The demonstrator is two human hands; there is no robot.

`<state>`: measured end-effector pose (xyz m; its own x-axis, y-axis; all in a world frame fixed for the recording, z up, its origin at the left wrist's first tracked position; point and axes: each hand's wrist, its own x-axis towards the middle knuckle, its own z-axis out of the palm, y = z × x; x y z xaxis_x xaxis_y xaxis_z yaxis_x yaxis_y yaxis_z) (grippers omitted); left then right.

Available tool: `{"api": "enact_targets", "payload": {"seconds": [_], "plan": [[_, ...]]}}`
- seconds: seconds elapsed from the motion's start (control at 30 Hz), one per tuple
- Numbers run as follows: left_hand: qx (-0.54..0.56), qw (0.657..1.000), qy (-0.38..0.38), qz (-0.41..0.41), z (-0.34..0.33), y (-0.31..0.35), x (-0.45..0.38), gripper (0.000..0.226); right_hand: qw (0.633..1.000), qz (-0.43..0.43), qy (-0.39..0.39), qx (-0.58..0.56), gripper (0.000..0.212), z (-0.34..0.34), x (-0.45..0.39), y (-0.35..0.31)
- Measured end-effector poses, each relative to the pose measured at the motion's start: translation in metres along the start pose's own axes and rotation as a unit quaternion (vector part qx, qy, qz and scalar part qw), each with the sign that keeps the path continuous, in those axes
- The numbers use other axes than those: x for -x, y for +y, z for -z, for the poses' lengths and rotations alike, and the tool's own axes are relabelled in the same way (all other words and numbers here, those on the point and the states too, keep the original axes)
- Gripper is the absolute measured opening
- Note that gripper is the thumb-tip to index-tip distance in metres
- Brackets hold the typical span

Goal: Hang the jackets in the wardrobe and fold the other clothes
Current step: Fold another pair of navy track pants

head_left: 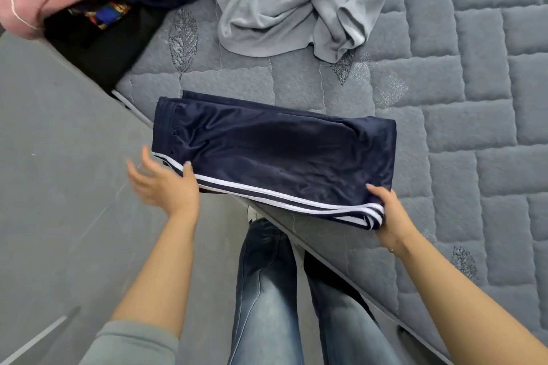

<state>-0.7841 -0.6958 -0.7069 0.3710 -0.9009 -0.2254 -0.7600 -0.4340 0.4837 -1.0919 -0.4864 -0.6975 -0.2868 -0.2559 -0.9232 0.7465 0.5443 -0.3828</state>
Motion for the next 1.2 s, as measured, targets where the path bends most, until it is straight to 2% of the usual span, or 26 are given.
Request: {"api": "enact_targets", "payload": {"seconds": [0.03, 0.07, 0.1, 0.13, 0.2, 0.27, 0.3, 0.37, 0.4, 0.5, 0.57, 0.7, 0.73, 0.77, 0.8, 0.83, 0.87, 0.9, 0.93, 1.0, 1.03, 1.13, 1.2], "plan": [[-0.082, 0.984, 0.038, -0.156, 0.005, 0.001, -0.003, 0.064, 0.999, -0.010, -0.007, -0.039, 0.006, -0.006, 0.005, -0.007], [-0.106, 0.959, 0.030, -0.261, 0.008, 0.004, -0.008, 0.054, 0.999, 0.008, -0.011, -0.050, 0.009, -0.014, 0.009, -0.012], [-0.089, 0.948, 0.003, -0.306, 0.010, 0.004, -0.014, 0.044, 0.998, 0.041, -0.011, -0.036, 0.016, -0.024, 0.016, -0.018], [-0.061, 0.950, -0.030, -0.304, 0.010, 0.002, -0.020, 0.039, 0.995, 0.097, -0.011, 0.000, 0.018, -0.034, 0.023, -0.023], [-0.016, 0.970, -0.085, -0.227, 0.013, -0.006, -0.037, 0.042, 0.973, 0.207, -0.036, 0.096, 0.022, -0.062, 0.043, -0.032], [0.045, 0.981, -0.131, -0.137, 0.021, -0.014, -0.059, 0.053, 0.933, 0.296, -0.083, 0.187, 0.058, -0.099, 0.064, -0.039], [0.102, 0.979, -0.169, -0.060, 0.027, -0.016, -0.071, 0.059, 0.909, 0.325, -0.101, 0.239, 0.074, -0.121, 0.071, -0.041], [0.220, 0.931, -0.272, 0.101, 0.034, -0.018, -0.089, 0.060, 0.865, 0.345, -0.140, 0.337, 0.094, -0.171, 0.082, -0.039], [0.249, 0.900, -0.326, 0.146, 0.034, -0.018, -0.096, 0.052, 0.843, 0.342, -0.160, 0.384, 0.098, -0.199, 0.085, -0.036], [0.289, 0.843, -0.418, 0.173, 0.034, -0.023, -0.106, 0.040, 0.752, 0.365, -0.168, 0.523, 0.100, -0.279, 0.082, -0.016], [0.300, 0.830, -0.439, 0.170, 0.036, -0.023, -0.110, 0.040, 0.715, 0.361, -0.161, 0.577, 0.096, -0.322, 0.070, 0.000], [0.322, 0.804, -0.468, 0.177, 0.041, -0.028, -0.121, 0.045, 0.688, 0.324, -0.165, 0.629, 0.086, -0.361, 0.041, 0.029], [0.338, 0.793, -0.475, 0.178, 0.043, -0.028, -0.121, 0.045, 0.699, 0.305, -0.188, 0.619, 0.083, -0.360, 0.035, 0.032], [0.351, 0.789, -0.471, 0.180, 0.043, -0.030, -0.121, 0.042, 0.729, 0.267, -0.221, 0.591, 0.078, -0.357, 0.031, 0.034], [0.366, 0.791, -0.455, 0.183, 0.044, -0.030, -0.119, 0.040, 0.762, 0.226, -0.254, 0.551, 0.071, -0.352, 0.030, 0.034], [0.376, 0.804, -0.423, 0.180, 0.043, -0.031, -0.115, 0.049, 0.790, 0.212, -0.263, 0.512, 0.061, -0.344, 0.028, 0.034], [0.362, 0.832, -0.388, 0.162, 0.044, -0.031, -0.110, 0.066, 0.806, 0.236, -0.249, 0.482, 0.053, -0.334, 0.026, 0.030], [0.316, 0.868, -0.364, 0.117, 0.041, -0.032, -0.104, 0.078, 0.809, 0.285, -0.213, 0.468, 0.048, -0.324, 0.023, 0.024], [0.254, 0.900, -0.350, 0.062, 0.039, -0.033, -0.096, 0.082, 0.801, 0.333, -0.176, 0.466, 0.045, -0.313, 0.020, 0.018], [0.155, 0.933, -0.324, -0.032, 0.031, -0.034, -0.080, 0.071, 0.762, 0.389, -0.128, 0.501, 0.042, -0.295, 0.013, 0.000], [0.133, 0.942, -0.305, -0.053, 0.027, -0.035, -0.075, 0.062, 0.736, 0.404, -0.116, 0.530, 0.042, -0.289, 0.009, -0.008], [0.112, 0.961, -0.248, -0.044, 0.017, -0.029, -0.075, 0.034, 0.647, 0.444, -0.080, 0.615, 0.047, -0.286, -0.002, -0.024], [0.114, 0.956, -0.267, -0.052, 0.015, -0.025, -0.080, 0.022, 0.604, 0.472, -0.060, 0.639, 0.055, -0.289, -0.008, -0.030]]}}
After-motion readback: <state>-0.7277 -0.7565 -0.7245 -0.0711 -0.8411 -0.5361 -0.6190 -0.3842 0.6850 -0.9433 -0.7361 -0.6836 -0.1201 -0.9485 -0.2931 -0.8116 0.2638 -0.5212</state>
